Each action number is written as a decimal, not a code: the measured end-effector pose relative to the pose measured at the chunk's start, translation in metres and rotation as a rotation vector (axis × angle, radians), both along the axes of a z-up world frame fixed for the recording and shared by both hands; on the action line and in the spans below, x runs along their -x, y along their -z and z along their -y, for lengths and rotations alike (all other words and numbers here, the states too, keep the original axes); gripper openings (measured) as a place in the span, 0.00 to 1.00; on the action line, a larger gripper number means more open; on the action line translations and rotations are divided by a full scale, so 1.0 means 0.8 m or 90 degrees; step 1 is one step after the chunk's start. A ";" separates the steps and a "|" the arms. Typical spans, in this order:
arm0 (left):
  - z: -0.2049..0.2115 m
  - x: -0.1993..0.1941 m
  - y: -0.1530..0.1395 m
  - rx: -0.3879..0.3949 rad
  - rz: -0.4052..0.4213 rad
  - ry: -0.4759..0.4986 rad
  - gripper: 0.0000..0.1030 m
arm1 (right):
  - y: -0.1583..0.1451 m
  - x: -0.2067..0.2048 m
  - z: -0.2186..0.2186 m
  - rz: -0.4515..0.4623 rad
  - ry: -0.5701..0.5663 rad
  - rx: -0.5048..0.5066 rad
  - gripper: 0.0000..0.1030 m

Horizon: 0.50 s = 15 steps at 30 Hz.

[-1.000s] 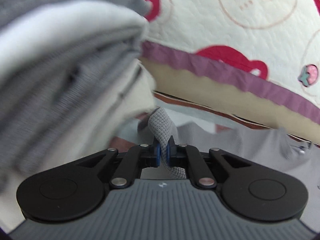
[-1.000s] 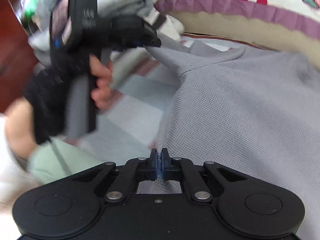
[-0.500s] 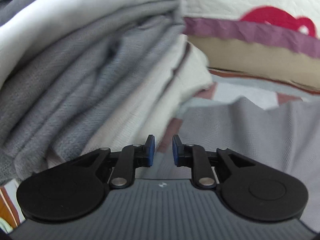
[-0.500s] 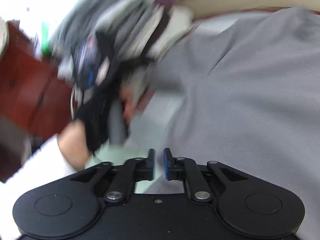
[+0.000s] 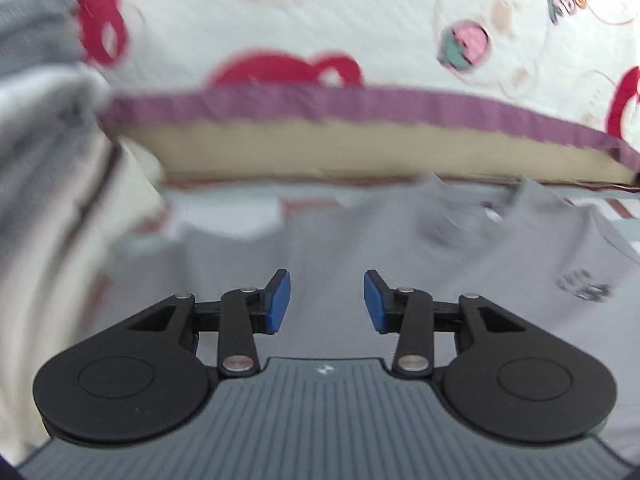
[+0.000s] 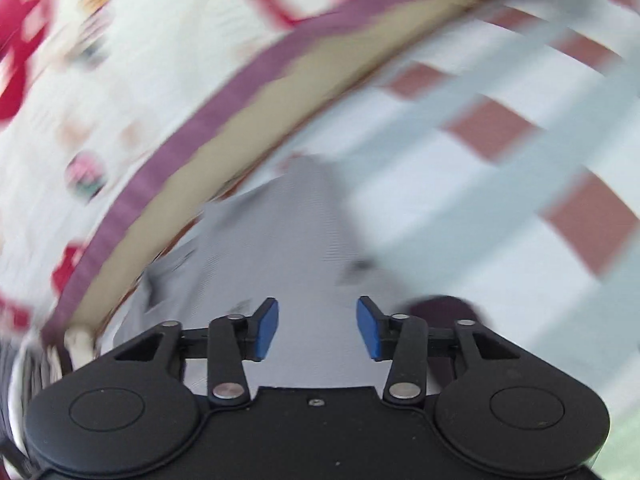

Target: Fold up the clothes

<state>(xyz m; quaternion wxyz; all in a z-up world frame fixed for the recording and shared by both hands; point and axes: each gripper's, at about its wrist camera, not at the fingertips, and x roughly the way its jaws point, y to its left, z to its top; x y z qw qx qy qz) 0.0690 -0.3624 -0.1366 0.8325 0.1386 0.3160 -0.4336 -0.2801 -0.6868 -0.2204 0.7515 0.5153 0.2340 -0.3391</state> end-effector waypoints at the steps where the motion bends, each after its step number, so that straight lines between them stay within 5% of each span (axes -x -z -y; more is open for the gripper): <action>1: 0.006 0.004 0.003 -0.009 -0.009 0.003 0.39 | 0.011 0.009 0.002 0.017 0.012 -0.026 0.53; 6: 0.040 0.012 0.012 -0.018 -0.051 0.028 0.39 | 0.066 0.047 0.012 0.102 0.067 -0.152 0.56; 12: 0.071 0.043 0.021 -0.053 -0.034 0.052 0.40 | 0.115 0.008 0.027 0.206 0.056 -0.275 0.56; 15: 0.072 0.048 0.030 -0.080 -0.008 0.092 0.40 | 0.107 -0.019 0.044 0.159 0.060 -0.249 0.60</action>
